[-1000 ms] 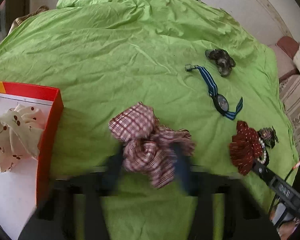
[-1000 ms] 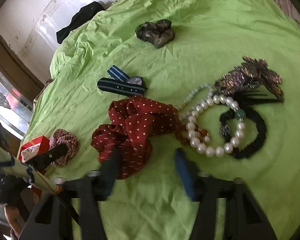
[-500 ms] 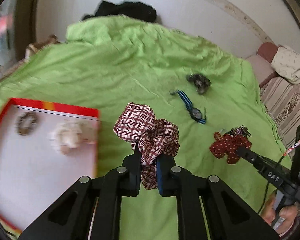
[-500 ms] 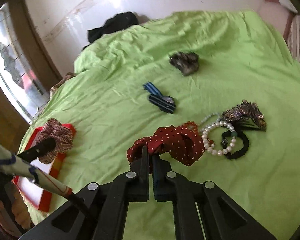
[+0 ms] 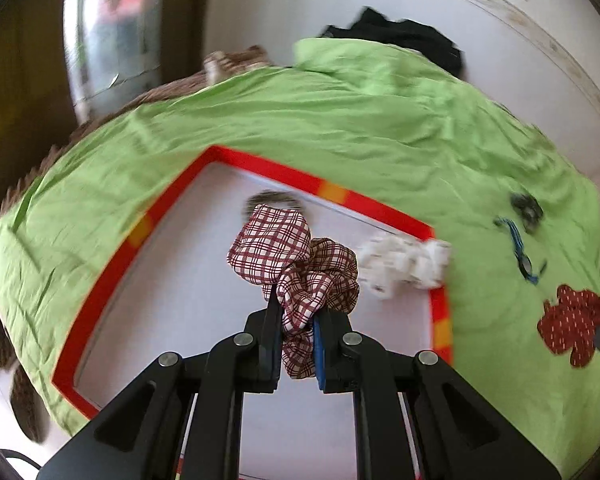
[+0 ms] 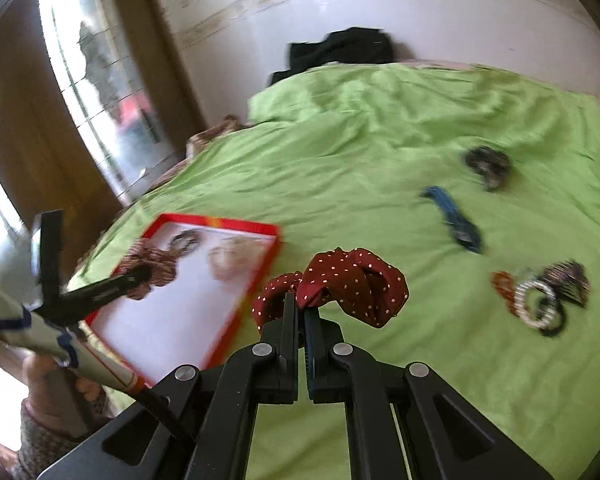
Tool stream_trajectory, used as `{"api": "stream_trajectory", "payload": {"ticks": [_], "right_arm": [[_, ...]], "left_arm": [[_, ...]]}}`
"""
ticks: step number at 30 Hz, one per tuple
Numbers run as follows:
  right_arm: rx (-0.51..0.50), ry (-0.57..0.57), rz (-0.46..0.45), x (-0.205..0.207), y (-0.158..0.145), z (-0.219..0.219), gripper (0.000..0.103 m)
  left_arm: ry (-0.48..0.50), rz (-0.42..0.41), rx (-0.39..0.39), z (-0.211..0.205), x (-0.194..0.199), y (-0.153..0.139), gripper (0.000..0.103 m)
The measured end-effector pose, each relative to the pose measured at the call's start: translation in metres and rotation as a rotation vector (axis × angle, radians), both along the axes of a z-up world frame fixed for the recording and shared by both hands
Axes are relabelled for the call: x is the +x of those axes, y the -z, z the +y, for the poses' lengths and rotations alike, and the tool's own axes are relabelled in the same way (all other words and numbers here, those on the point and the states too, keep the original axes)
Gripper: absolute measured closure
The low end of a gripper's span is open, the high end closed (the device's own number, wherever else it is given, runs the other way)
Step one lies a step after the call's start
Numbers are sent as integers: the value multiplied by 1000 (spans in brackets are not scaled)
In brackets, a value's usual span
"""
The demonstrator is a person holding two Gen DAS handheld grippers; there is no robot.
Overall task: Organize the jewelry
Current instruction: 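Grasp the plaid scrunchie with left tool while right tool grasps red polka-dot scrunchie, then carry both scrunchies into the tray and open both tools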
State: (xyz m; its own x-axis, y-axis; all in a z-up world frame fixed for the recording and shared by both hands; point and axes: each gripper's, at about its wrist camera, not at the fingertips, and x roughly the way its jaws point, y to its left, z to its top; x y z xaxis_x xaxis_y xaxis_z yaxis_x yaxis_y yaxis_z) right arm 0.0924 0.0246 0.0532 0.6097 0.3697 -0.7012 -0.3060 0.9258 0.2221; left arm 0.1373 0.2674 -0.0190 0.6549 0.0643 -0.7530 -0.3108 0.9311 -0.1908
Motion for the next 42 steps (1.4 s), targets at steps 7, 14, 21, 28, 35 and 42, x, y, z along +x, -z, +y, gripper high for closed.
{"api": "stream_trajectory", "payload": {"ticks": [7, 14, 21, 28, 35, 42], "right_arm": [[-17, -123, 8, 14, 6, 77, 100], [14, -218, 97, 10, 34, 118, 100], [-4, -275, 171, -18, 68, 127, 100], [-34, -277, 208, -31, 91, 126, 100], [-34, -271, 188, -37, 83, 122, 80], [-7, -238, 122, -56, 59, 96, 60]], "left_arm": [[-55, 1, -42, 36, -2, 15, 91], [-113, 29, -41, 52, -13, 18, 91], [-210, 94, 56, 55, -33, 15, 90], [-266, 116, 66, 56, -45, 19, 85], [-273, 42, 37, 48, -60, 6, 59], [-241, 6, 78, 20, -81, -11, 50]]}}
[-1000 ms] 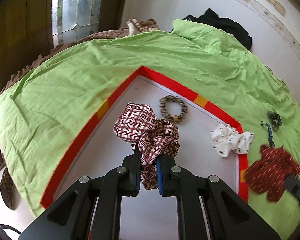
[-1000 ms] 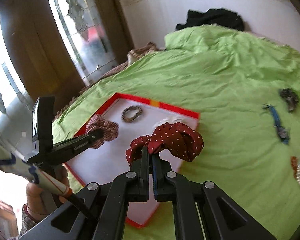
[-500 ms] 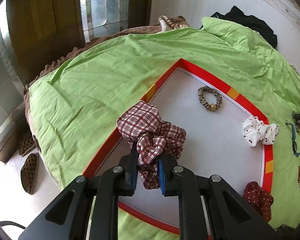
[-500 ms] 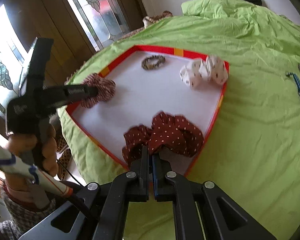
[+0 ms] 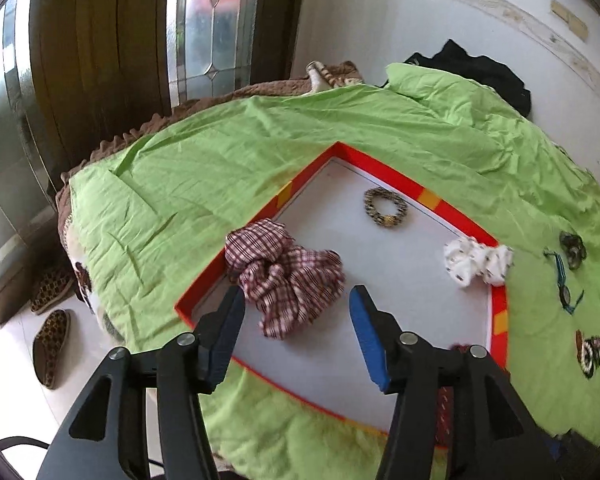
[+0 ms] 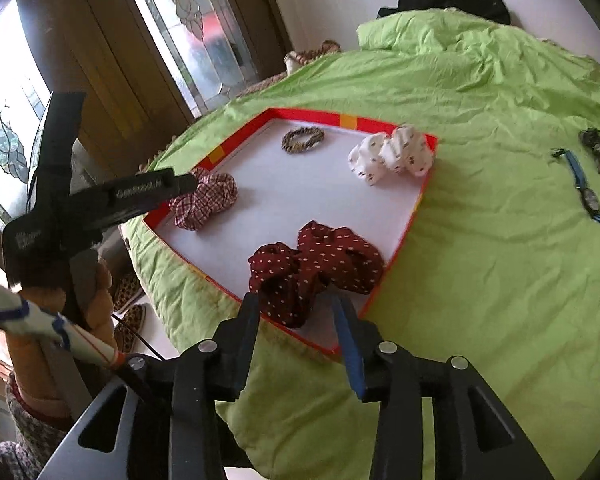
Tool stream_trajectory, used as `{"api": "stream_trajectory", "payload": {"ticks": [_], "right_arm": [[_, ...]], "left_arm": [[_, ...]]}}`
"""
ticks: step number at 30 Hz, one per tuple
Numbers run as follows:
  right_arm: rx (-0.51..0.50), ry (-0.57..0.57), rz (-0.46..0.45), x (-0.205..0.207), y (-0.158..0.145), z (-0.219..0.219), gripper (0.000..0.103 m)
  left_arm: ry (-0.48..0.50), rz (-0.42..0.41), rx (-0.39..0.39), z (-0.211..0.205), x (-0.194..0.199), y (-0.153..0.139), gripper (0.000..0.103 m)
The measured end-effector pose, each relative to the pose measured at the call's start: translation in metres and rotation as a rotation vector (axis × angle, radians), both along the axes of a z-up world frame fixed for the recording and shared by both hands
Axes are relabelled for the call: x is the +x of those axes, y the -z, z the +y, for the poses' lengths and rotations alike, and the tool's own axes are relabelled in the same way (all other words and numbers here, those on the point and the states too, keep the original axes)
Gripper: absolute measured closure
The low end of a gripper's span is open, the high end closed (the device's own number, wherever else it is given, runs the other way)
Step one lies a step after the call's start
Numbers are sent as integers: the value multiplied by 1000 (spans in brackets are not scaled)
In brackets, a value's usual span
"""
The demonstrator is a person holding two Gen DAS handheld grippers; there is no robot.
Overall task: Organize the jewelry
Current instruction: 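Carry both scrunchies into the tray and open both tools, then withdraw both tools from the tray toward the remaining bracelets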
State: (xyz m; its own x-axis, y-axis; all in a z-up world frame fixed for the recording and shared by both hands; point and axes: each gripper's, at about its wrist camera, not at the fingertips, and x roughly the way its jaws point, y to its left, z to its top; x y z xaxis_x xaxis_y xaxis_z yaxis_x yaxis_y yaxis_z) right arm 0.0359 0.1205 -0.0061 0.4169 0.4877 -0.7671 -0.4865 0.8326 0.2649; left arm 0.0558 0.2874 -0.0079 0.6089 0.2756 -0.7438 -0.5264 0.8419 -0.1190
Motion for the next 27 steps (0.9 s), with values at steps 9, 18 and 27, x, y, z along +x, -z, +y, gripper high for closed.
{"api": "stream_trajectory", "payload": {"ticks": [9, 18, 27], "right_arm": [[4, 128, -20, -14, -3, -66, 54], [-29, 317, -30, -26, 4, -163, 53], [11, 495, -31, -35, 6, -255, 52]], "left_arm": [[138, 0, 131, -69, -10, -23, 44], [305, 13, 218, -144, -3, -34, 42], [455, 35, 301, -223, 8, -38, 38]]}}
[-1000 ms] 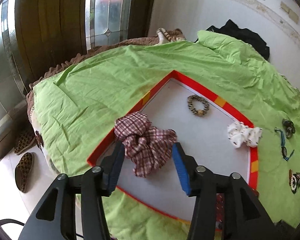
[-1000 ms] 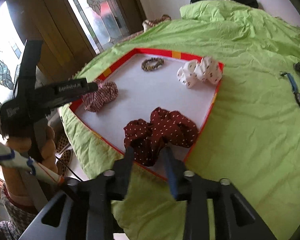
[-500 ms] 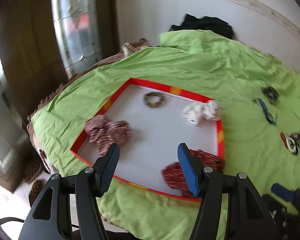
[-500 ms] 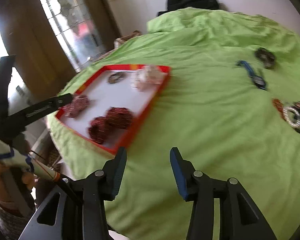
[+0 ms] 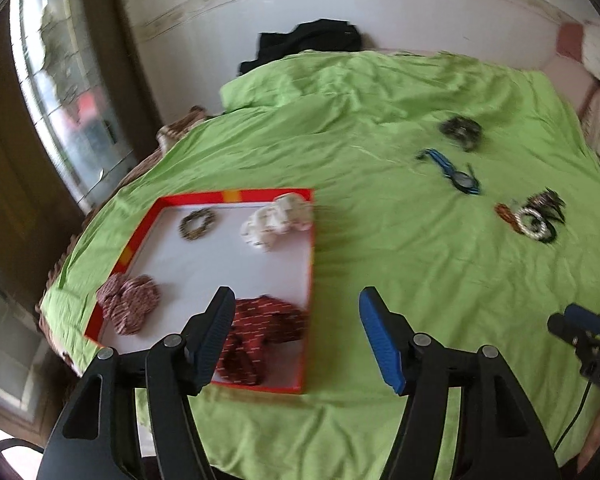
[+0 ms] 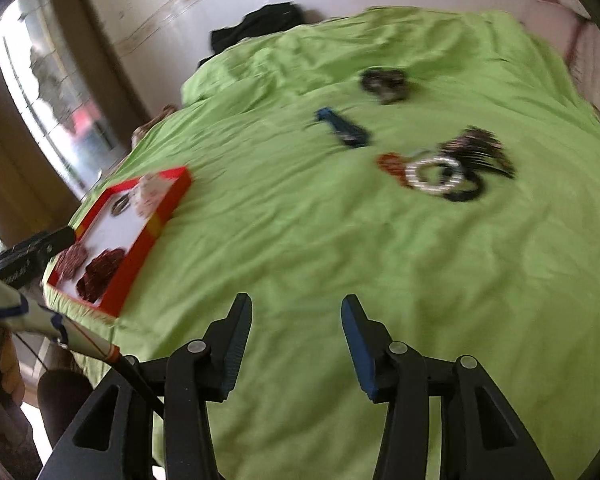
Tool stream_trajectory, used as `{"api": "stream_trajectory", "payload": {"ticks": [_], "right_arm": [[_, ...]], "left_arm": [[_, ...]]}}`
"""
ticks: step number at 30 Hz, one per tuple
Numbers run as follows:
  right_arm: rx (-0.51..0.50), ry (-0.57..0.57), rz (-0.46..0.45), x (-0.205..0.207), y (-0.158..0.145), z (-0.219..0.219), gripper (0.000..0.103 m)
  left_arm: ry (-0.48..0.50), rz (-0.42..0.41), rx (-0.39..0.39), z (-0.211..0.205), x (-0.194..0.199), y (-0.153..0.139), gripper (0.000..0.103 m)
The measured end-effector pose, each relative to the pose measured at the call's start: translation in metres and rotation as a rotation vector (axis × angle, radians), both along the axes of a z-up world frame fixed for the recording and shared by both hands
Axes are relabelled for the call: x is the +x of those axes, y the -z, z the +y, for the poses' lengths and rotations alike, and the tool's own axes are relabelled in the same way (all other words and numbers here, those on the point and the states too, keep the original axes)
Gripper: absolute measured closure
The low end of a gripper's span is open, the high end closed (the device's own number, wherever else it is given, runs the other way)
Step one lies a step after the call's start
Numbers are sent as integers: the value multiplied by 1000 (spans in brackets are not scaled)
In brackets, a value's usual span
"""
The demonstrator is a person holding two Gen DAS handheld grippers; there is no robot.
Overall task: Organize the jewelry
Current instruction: 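Withdraw both tools from the tray toward the remaining bracelets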
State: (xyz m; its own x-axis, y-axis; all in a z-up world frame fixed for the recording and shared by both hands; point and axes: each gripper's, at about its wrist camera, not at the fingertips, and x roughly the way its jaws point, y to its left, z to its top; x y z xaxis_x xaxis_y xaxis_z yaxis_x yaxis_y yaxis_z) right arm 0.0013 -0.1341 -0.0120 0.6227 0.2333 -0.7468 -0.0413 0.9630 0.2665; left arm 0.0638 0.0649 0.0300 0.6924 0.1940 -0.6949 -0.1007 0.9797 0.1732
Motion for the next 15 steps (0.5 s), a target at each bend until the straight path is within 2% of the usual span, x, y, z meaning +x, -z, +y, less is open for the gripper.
{"api": "stream_trajectory", "payload": {"ticks": [8, 15], "right_arm": [[20, 118, -6, -13, 7, -65, 51], [38, 233, 8, -14, 14, -115, 51]], "left_arm": [[115, 45, 7, -50, 16, 4, 37], [251, 111, -86, -88, 46, 12, 37]]}}
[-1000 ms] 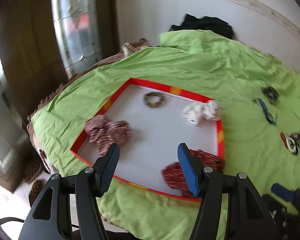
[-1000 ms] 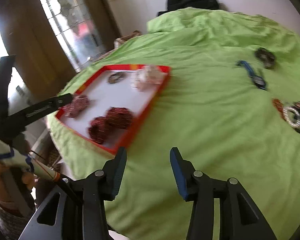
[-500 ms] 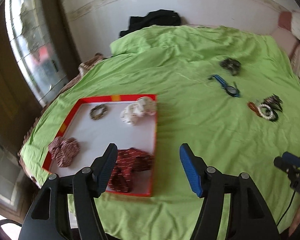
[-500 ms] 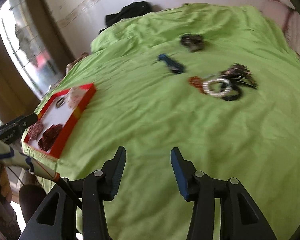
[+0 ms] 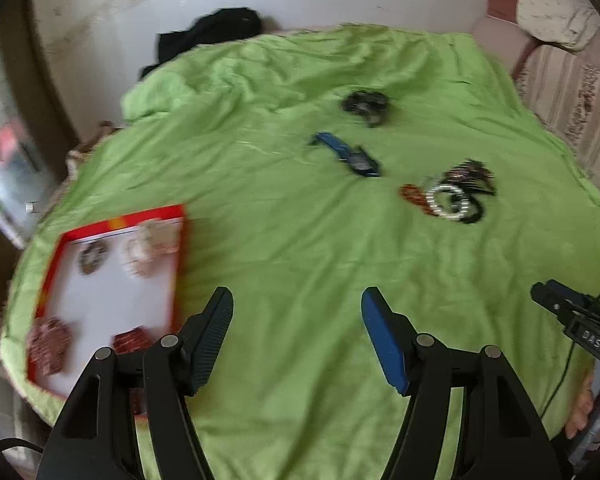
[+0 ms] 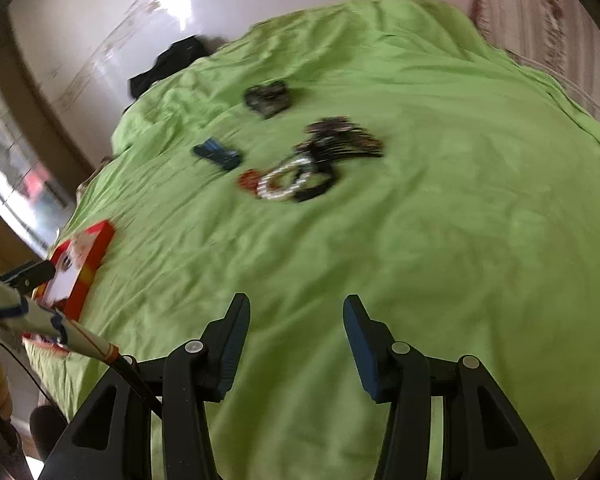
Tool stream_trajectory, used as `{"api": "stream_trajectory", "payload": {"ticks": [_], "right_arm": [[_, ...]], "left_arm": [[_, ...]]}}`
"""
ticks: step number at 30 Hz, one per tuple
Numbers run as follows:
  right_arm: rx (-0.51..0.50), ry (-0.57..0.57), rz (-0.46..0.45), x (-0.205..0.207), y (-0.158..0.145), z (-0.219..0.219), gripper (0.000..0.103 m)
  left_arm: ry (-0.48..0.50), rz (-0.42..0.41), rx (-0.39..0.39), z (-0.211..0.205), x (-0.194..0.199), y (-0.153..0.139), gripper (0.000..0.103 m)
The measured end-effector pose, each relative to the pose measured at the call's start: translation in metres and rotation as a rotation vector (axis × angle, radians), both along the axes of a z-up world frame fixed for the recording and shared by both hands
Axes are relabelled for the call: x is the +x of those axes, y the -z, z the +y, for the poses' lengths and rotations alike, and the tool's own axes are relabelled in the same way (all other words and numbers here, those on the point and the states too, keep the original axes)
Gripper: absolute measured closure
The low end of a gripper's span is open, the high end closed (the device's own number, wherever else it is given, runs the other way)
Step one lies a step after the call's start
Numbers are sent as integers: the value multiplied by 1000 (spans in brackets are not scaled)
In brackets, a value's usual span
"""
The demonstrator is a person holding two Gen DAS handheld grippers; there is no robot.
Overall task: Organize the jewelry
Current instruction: 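Withdraw both tools from the tray toward the remaining bracelets, then grasp the red bead bracelet with the left tool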
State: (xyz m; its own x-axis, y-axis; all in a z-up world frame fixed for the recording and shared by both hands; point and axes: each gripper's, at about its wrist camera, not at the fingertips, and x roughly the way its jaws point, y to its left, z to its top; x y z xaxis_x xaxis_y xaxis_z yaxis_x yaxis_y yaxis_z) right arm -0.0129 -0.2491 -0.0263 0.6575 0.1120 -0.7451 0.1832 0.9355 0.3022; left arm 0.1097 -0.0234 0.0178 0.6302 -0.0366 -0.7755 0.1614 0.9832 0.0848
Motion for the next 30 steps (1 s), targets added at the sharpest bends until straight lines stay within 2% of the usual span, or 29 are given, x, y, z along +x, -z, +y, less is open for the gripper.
{"api": "stream_trajectory", "payload": {"ticks": [9, 11, 15, 19, 20, 23, 26, 28, 30], "right_arm": [[9, 36, -18, 29, 1, -31, 51], [12, 34, -18, 38, 2, -34, 51], [2, 25, -14, 60, 8, -38, 51], [4, 29, -5, 80, 18, -45, 51], [12, 33, -3, 82, 20, -47, 51], [49, 50, -7, 85, 26, -56, 51], [71, 62, -11, 87, 30, -62, 50], [88, 66, -9, 88, 34, -65, 51], [98, 67, -11, 87, 36, -67, 50]], "left_arm": [[120, 87, -79, -48, 71, 37, 39], [137, 96, -112, -55, 87, 42, 44], [142, 126, -189, -73, 122, 53, 44], [167, 191, -273, -95, 155, 73, 44], [169, 204, -284, -100, 162, 78, 48], [180, 253, -317, -112, 183, 94, 71], [186, 261, -368, -117, 196, 100, 81], [193, 285, -401, -120, 200, 104, 96], [181, 292, -403, -120, 198, 107, 96]]}}
